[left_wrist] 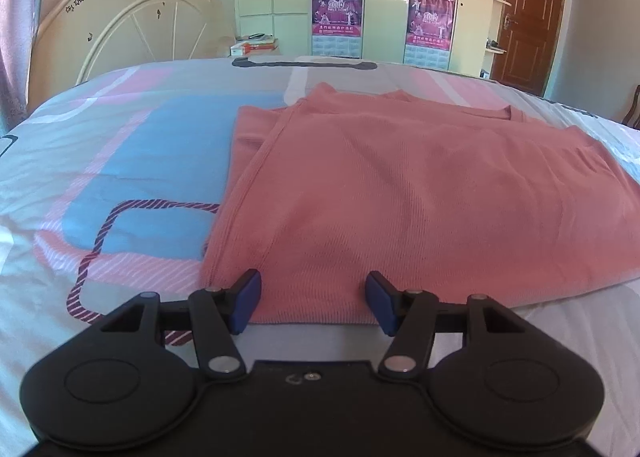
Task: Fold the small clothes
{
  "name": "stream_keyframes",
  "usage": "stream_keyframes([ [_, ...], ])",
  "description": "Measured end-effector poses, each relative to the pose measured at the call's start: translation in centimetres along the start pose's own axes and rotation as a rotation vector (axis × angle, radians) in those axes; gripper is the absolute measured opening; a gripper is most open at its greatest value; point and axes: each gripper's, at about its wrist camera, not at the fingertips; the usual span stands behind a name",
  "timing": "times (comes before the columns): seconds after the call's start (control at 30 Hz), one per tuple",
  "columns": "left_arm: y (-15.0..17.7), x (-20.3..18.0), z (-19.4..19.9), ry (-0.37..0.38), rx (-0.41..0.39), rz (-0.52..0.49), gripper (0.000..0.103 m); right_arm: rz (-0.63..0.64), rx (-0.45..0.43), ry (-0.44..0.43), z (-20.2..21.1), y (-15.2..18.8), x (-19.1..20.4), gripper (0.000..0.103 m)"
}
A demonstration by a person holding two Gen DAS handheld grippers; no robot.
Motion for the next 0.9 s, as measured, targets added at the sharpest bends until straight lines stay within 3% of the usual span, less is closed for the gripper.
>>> stream_keyframes([
  [0.3,-0.1,0.1,-0.3,0.000,0.011,0.011,0.060,0.065,0.006,0.025,-0.4,0.9,0.7,0.031],
  [0.4,-0.5,0.8,1.7,-0.005,-0.005,0.068,0.060,0.051,0.015,0.021,0.1,0.6,0.4,0.031],
  [0.47,0.3,1.8,4.2,0.023,-0.076,0.168,0.069,0.007,-0.055,-0.020,2.2,0.6,0.0,0.031],
  [0.5,0.9,2.3,4.6,0.059,-0.075,0.225,0.068,-0.013,-0.084,-0.056,3.1,0.6,-0.1,0.031],
  [0.57,2.3,3.3,4.6,0.152,-0.041,0.347,0.052,-0.048,-0.115,-0.093,4.2,0.8,0.0,0.022],
  [0.6,3.1,3.7,4.1,0.199,-0.013,0.410,0.040,-0.060,-0.124,-0.112,4.5,0.9,0.2,0.009],
  [0.63,3.6,4.0,3.6,0.217,0.006,0.461,0.038,-0.075,-0.131,-0.132,4.6,0.8,0.5,0.001],
  [0.77,5.2,5.7,2.0,0.270,-0.037,0.696,0.040,-0.088,-0.165,-0.200,4.7,-0.2,2.7,0.000],
  [0.9,5.0,6.9,-0.2,0.302,-0.088,0.817,0.041,-0.070,-0.154,-0.231,3.2,-2.4,6.0,0.000],
])
Point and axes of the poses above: each gripper's, at about its wrist camera, not at the fingertips, and z roughly against the way its jaws point, x to its left, y to its underside, and after that the axes turned 4 degrees about -z, right-handed
